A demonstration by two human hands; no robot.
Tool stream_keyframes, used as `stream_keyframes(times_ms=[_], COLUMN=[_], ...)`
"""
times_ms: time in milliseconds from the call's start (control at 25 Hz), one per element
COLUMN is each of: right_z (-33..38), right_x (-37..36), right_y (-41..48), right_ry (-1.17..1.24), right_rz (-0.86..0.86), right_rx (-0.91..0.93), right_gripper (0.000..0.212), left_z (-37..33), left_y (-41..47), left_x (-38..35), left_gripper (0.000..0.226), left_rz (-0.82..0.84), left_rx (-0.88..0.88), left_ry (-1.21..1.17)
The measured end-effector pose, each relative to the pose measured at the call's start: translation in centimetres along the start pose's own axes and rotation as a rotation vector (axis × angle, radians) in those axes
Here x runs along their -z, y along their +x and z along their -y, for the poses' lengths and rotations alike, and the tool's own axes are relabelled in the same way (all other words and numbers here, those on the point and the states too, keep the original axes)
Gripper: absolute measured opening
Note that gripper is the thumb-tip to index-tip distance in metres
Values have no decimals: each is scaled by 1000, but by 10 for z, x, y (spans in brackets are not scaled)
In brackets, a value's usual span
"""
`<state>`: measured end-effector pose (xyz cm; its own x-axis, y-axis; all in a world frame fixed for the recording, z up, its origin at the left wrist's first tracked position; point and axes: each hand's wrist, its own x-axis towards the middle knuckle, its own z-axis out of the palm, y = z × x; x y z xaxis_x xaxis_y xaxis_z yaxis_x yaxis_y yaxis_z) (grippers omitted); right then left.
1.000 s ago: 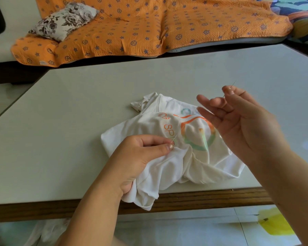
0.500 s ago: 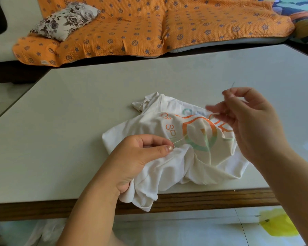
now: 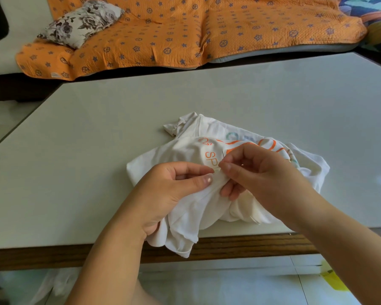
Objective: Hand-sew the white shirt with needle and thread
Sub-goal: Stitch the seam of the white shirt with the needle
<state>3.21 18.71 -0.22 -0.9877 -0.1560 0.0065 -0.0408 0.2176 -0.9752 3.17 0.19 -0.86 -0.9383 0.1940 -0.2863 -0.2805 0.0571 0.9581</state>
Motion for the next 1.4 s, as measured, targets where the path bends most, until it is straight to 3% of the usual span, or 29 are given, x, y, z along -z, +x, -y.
stream_keyframes(times_ms=[120, 480, 680, 1400], right_z=[-2, 7, 9, 7], right_x=[-4, -6, -14, -17], right_y=[-2, -15, -20, -17], right_ry=[-20, -120, -127, -65], right_rz=[-19, -167, 54, 32], right_rx=[51, 176, -32, -87], right_gripper=[9, 10, 10, 12], left_z=[-1, -3, -4, -5], left_y=[-1, -1, -1, -2], left_x=[1, 1, 0, -1], left_gripper=[37, 21, 17, 11], left_rz=[8, -67, -62, -50], left_rx=[34, -12, -37, -42], left_ry=[30, -86, -130, -156])
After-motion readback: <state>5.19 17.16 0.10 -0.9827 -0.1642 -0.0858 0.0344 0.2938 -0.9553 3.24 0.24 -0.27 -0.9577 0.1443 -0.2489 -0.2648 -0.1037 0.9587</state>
